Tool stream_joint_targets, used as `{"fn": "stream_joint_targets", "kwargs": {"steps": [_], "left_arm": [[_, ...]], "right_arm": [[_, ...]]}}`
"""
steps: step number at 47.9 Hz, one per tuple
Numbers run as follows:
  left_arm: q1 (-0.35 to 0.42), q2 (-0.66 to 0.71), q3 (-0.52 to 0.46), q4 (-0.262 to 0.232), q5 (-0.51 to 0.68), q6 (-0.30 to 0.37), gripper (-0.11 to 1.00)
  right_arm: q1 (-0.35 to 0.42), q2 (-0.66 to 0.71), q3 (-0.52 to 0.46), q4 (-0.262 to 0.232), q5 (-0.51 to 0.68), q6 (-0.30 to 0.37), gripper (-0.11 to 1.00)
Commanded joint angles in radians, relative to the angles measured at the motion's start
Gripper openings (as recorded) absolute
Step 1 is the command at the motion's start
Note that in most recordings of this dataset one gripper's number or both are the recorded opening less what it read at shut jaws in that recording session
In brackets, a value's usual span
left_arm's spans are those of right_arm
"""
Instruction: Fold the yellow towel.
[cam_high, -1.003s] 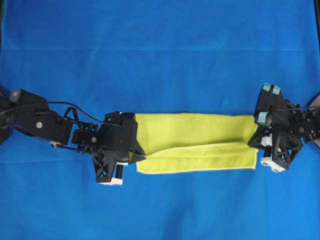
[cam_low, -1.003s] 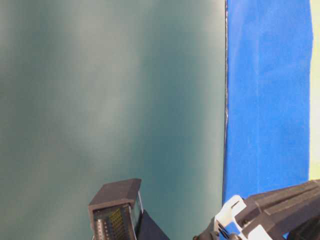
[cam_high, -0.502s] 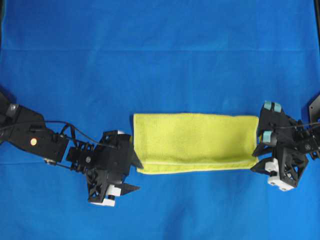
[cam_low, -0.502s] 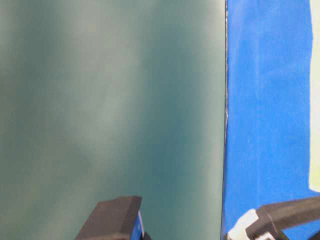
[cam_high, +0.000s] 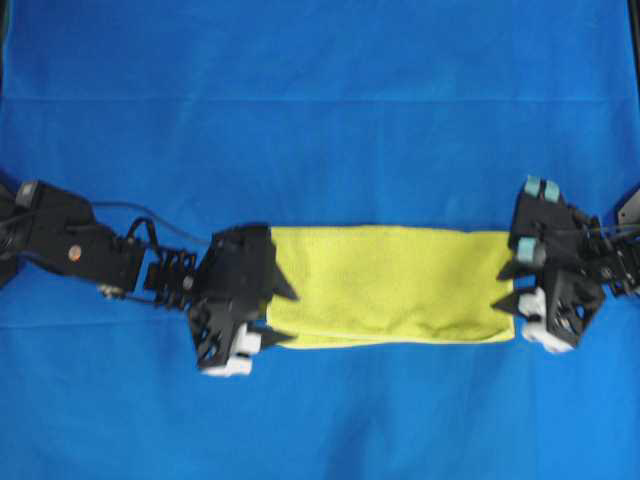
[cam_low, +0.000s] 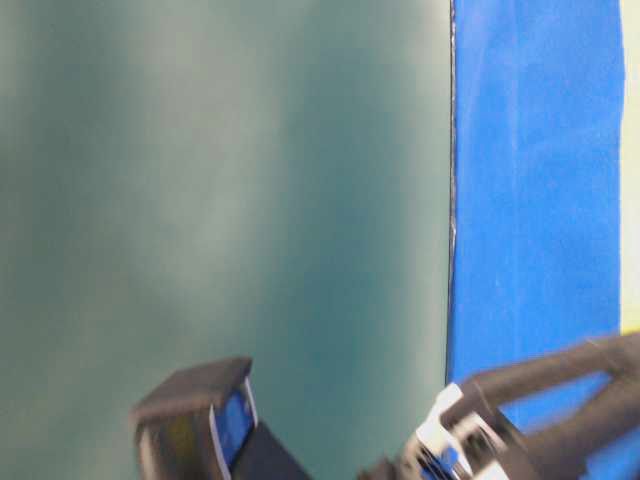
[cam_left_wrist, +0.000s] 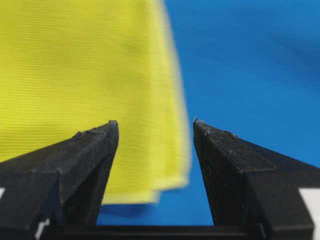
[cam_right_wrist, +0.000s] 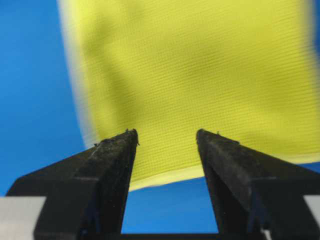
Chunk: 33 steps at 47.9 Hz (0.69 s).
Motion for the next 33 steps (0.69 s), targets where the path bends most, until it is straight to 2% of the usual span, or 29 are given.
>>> {"fn": "stream_joint_targets", "kwargs": {"steps": [1,8,13,21,33], "left_arm": [[0.055,-0.029,-0.018,-0.002,-0.003,0.002,0.58],[0.124,-0.028,-0.009,0.000,-0.002,0.011,0.58],[0.147,-0.023,-0.008,0.000,0.006,0.051,0.58],[0.147,-0.005,-0.014,0.000,0.006,0.114,0.58],[0.173,0.052,0.000,0.000,-0.005,0.118,0.58]], "right_arm": [[-0.074,-0.009,-0.015,-0.054,0.028,0.002,0.56],[-0.169,-0.008,-0.009,-0.127,0.057,0.002,0.56],[-0.198,0.002,0.003,-0.152,0.057,0.002,0.56],[-0.224,0.028,0.008,-0.167,0.055,0.000,0.56],[-0.232,0.101,0.011,-0.167,0.040,0.000,0.56]]}}
